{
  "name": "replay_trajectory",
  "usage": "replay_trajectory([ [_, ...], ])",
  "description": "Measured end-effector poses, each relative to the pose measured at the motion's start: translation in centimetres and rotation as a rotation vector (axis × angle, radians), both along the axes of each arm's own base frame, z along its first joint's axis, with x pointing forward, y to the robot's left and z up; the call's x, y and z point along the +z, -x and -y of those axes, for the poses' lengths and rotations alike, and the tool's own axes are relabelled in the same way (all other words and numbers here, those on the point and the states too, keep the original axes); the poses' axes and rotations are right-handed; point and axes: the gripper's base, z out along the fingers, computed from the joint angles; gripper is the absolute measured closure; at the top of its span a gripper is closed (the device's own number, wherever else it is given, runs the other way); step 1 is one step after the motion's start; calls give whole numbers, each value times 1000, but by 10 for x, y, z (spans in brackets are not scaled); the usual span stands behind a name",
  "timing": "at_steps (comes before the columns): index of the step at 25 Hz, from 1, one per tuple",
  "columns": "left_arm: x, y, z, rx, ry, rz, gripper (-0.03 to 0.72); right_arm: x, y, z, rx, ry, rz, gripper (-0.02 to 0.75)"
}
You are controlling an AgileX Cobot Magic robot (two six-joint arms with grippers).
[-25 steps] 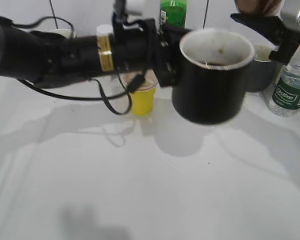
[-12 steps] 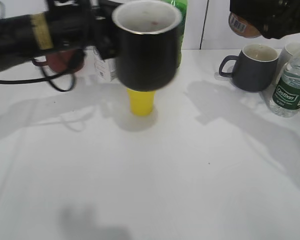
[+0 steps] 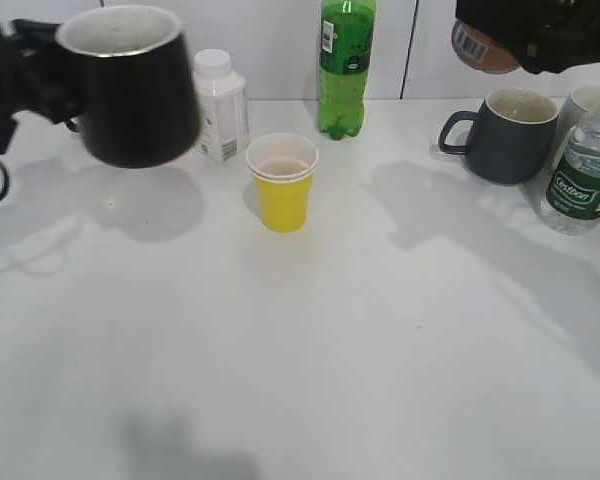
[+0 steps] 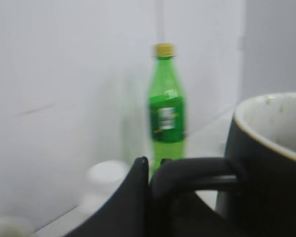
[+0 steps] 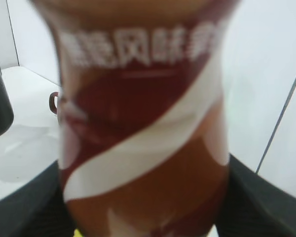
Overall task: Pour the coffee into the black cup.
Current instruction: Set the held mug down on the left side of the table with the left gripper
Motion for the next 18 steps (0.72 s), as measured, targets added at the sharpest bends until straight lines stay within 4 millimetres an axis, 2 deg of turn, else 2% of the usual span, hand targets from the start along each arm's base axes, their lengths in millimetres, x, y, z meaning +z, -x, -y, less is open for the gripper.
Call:
replay_trajectory([
  [3, -8, 7, -19, 118, 18, 4, 655, 1, 0, 0, -4, -11, -2, 202],
  [9, -29, 18, -39, 357, 22, 4, 655, 1, 0, 0, -5, -16, -2, 202],
  [13, -43, 13, -47, 445, 26, -14, 655, 1, 0, 0, -4, -18, -1, 202],
  [18, -75, 4, -56, 525, 18, -105, 655, 1, 0, 0, -4, -19, -1, 202],
])
